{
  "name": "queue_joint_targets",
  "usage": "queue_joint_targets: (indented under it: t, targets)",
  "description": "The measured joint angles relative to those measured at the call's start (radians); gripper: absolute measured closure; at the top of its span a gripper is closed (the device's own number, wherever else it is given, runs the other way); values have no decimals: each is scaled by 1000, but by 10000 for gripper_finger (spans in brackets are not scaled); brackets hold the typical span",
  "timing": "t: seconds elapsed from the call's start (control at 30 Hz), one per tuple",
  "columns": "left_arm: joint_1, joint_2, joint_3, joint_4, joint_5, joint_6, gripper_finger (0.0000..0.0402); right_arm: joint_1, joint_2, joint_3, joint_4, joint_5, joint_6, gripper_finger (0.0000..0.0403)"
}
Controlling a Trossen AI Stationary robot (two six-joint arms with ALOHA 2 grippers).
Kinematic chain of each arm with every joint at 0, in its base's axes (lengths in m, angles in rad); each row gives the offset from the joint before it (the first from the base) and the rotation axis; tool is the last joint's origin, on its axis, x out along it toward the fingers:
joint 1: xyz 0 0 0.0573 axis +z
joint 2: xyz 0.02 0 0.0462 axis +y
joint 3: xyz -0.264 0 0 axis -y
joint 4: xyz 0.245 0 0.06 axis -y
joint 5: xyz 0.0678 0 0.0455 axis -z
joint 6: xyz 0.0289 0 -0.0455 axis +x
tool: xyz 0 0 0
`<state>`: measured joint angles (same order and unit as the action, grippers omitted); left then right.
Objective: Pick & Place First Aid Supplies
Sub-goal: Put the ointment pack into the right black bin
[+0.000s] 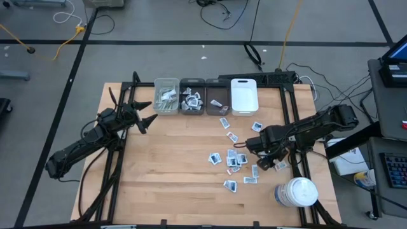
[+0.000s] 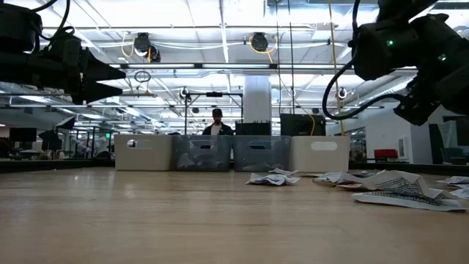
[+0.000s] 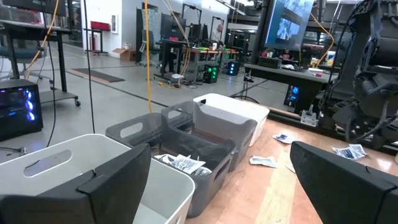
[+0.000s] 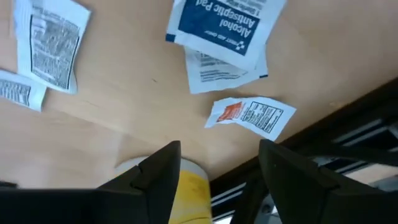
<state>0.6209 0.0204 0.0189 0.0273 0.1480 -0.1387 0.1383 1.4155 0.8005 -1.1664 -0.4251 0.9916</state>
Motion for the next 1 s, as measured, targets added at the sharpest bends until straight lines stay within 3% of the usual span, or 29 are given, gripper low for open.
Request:
queue_joint_targets:
  t: [0.2,0.67,0.8,1.0]
  targets:
    - [0,0,0,0,0,0,9,0,0,-29,15,-48,71,195]
    - [0,0,0,0,0,0,9,0,0,-212,307,-93,203,211]
    - [0,0,0,0,0,0,9,0,0,-221,306,-93,205,252]
    - [0,0,0,0,0,0,9,1,0,-222,330,-81,164,375]
